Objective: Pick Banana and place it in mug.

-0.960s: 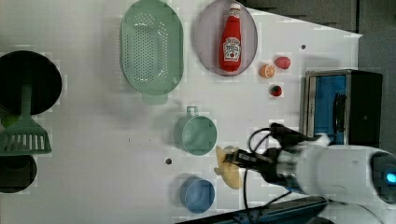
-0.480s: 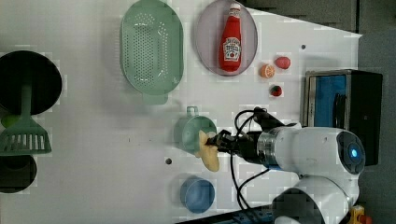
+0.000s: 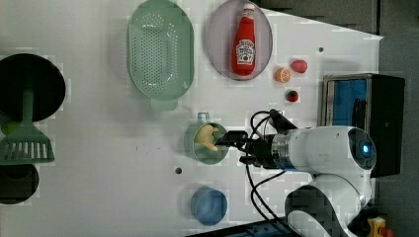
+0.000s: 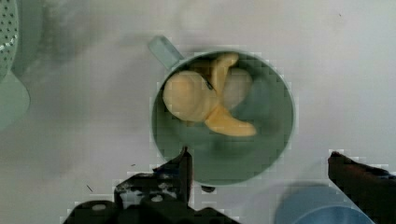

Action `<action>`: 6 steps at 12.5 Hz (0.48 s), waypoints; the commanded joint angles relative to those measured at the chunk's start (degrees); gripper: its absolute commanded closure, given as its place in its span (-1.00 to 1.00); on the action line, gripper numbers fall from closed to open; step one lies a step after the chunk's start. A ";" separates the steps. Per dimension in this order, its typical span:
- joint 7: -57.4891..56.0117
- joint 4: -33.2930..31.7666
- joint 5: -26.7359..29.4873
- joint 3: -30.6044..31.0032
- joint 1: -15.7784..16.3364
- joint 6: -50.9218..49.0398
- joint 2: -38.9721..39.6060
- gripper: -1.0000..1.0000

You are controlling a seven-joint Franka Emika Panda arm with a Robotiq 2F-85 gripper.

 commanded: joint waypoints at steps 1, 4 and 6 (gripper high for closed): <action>2.90 3.52 0.02 -0.30 1.33 -0.17 -5.99 -1.00; 2.90 6.00 0.02 -2.68 0.98 -4.00 -11.00 -1.00; 2.79 8.79 0.02 -6.67 0.49 -11.37 -14.17 -1.00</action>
